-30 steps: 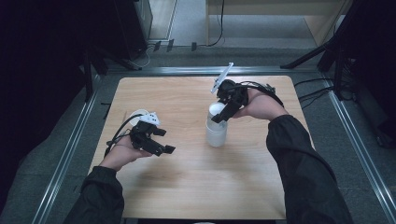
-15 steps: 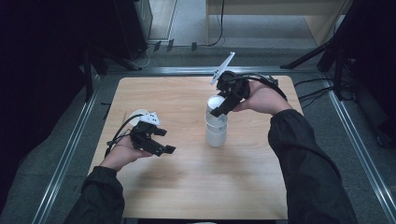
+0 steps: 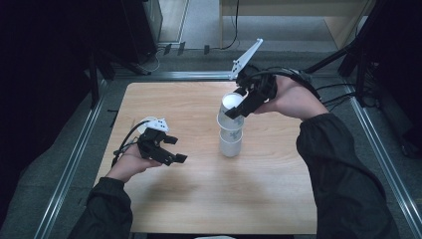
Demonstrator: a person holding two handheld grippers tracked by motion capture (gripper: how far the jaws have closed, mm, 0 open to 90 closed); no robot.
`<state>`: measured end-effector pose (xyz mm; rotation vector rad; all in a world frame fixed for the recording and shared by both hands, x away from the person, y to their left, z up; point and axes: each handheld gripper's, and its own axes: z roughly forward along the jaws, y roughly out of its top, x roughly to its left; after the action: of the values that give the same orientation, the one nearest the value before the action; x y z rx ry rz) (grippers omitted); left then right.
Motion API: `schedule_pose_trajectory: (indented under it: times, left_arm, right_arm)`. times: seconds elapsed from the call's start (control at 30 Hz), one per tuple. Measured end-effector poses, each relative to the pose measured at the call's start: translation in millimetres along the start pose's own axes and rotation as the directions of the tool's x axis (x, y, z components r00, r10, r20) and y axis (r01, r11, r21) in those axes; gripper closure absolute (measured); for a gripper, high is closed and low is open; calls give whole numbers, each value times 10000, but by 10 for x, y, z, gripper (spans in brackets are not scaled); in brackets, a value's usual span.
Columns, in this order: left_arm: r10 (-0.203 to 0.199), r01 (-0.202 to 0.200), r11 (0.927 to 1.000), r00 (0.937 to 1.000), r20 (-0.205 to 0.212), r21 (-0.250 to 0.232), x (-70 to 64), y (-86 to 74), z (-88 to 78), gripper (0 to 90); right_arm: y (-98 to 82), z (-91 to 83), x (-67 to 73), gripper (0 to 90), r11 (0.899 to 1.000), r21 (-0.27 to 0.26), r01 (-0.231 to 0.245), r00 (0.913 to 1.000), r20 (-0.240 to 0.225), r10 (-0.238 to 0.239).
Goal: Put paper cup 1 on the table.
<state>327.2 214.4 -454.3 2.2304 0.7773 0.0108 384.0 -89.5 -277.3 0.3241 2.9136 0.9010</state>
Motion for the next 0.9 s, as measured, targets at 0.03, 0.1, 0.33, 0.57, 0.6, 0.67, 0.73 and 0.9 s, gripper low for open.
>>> schedule_pose_trajectory:
  times: [0.03, 0.1, 0.33, 0.57, 0.6, 0.67, 0.73, 0.9]
  left_arm:
    - [19, -19, 10000, 10000, 20, -15, -5, 3, -6, 133]
    - [24, -24, 10000, 10000, 41, -35, -11, 5, -7, 133]
    - [167, -167, 9999, 9997, 170, 0, -52, 33, 25, 133]
    - [92, -92, 10000, 9994, 341, -12, -64, 61, 43, 133]
    - [116, -114, 9999, 9993, 352, -60, -74, 68, 50, 133]
    - [178, -177, 9998, 9991, 382, -49, -82, 72, 56, 133]
    - [277, -276, 9996, 9988, 401, -31, -94, 68, 63, 133]
    - [365, -360, 9993, 9976, 592, -97, -136, 79, 85, 133]
  right_arm:
    - [-15, -12, 33, 353, 10000, 43, -51, 10000, -26, 52]
    - [-35, -18, 64, 354, 10000, 11, -38, 9999, -94, 38]
    - [-344, 70, 290, 355, 9984, -541, -168, 9968, -793, 125]
    - [-635, 265, 418, 355, 9976, -648, -245, 9950, -987, 180]
    - [-674, 304, 426, 355, 9976, -624, -305, 9946, -1006, 241]
    - [-753, 391, 430, 355, 9977, -590, -329, 9945, -1010, 269]
    - [-833, 483, 422, 355, 9966, -670, -482, 9914, -1251, 396]
    - [-1006, 703, 431, 356, 9937, -800, -790, 9862, -1518, 662]
